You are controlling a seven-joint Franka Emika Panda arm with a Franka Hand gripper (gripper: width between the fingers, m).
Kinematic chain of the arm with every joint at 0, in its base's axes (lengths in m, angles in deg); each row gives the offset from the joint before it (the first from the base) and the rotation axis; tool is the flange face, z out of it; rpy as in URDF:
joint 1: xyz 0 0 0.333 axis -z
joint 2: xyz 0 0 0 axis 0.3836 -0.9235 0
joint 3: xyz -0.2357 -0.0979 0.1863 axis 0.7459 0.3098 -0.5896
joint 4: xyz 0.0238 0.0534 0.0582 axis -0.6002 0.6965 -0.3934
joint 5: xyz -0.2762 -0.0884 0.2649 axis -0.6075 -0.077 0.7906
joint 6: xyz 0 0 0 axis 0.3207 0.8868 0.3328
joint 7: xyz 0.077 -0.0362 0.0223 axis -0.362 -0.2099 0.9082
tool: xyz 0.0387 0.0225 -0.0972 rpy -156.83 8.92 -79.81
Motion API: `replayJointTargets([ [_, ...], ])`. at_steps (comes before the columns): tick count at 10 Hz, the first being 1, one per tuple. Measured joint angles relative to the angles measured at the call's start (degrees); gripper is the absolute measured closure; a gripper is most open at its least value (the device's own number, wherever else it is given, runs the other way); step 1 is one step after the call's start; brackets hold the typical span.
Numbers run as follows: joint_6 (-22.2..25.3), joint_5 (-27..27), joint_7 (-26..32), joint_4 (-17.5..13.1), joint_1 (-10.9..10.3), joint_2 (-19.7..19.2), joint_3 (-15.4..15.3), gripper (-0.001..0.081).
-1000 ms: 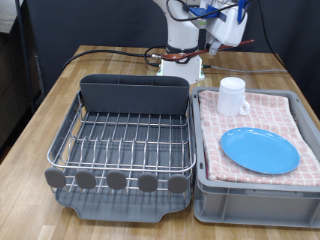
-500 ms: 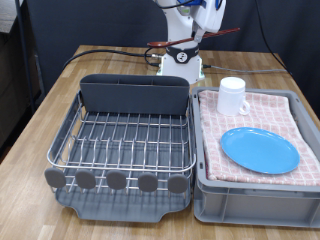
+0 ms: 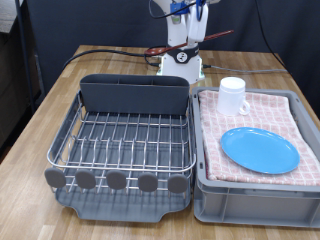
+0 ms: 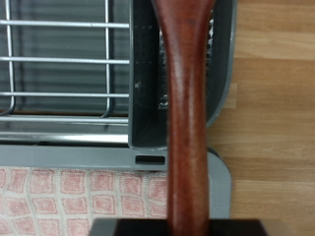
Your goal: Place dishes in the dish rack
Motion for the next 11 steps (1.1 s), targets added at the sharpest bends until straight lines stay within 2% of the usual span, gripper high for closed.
replayJointTargets([
  [2, -4.42, 3.64, 6.17, 1.7, -0.75, -1.69, 5.36, 0.0718],
  [4, -5.53, 6.44, 10.93, 2.03, -1.16, -3.6, 9.71, 0.0718],
  [11, -6.91, 11.85, 22.73, 2.07, -1.83, -7.43, 19.02, 0.0718],
])
